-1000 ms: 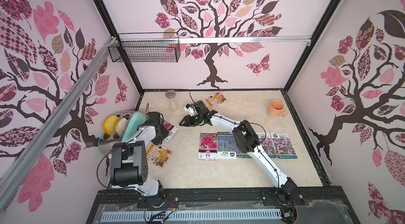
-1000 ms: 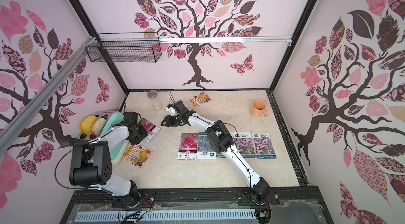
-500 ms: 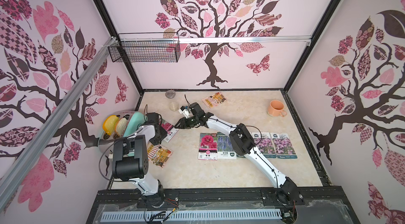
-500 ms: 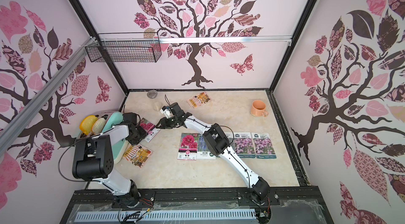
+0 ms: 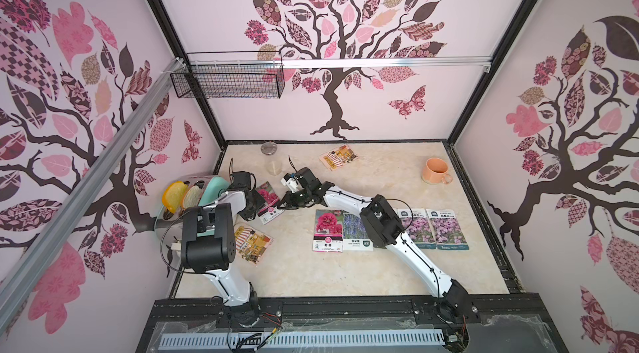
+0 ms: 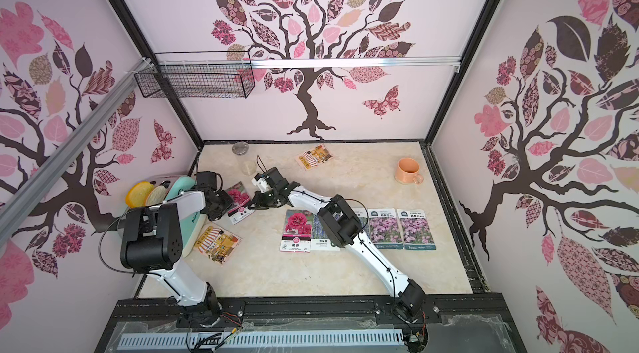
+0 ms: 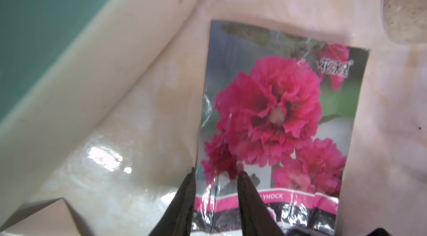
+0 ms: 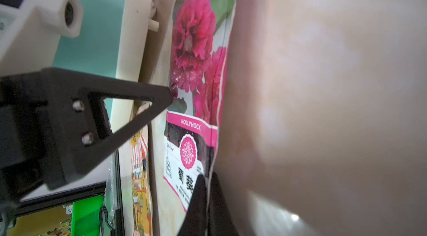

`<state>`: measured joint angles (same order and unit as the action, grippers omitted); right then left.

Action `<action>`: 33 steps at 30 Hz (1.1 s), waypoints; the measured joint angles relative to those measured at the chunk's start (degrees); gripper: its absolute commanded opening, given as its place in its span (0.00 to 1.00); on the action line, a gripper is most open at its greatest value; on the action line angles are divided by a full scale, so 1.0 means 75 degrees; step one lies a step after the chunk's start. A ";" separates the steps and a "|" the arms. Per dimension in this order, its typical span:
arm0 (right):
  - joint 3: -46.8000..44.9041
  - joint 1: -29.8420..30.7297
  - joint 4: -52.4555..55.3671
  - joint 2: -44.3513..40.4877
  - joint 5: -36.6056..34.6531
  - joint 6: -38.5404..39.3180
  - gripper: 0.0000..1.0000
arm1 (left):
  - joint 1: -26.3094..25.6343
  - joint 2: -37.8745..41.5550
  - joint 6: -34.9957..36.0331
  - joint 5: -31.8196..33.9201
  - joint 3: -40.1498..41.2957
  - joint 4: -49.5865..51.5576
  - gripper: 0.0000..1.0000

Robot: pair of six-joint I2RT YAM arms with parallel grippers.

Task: Arrange the seed packets in a row
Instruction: Move the seed packet to the center of the board.

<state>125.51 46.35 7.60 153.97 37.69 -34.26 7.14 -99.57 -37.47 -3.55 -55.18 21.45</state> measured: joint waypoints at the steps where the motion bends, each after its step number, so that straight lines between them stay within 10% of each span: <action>1: -0.0659 -0.0017 -0.0119 -0.0388 -0.0090 0.0003 0.00 | -0.0015 0.0006 0.0006 -0.0055 0.0009 -0.0026 0.34; 12: -0.6062 -0.0102 -0.1026 -0.4083 -0.1037 -0.0632 0.00 | -0.1090 0.0583 -0.0087 -0.0787 0.0519 0.0455 0.35; 15: -0.6356 -0.0061 -0.1110 -0.4229 -0.1102 -0.0746 0.00 | -0.1373 0.0615 -0.0166 -0.0912 0.0560 0.0472 0.35; 21: -0.6624 0.0079 -0.1145 -0.4316 -0.1227 -0.0845 0.37 | -0.1478 0.0568 -0.0210 -0.1040 0.0557 0.0437 0.35; 33: -0.6971 0.0312 -0.0976 -0.5351 -0.1265 -0.0504 0.42 | -0.1472 0.0361 -0.0195 -0.1169 0.0393 0.0236 0.34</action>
<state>73.23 48.69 0.27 113.84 28.21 -38.04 -3.90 -96.86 -38.94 -12.32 -52.23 23.22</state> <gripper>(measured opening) 0.420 0.344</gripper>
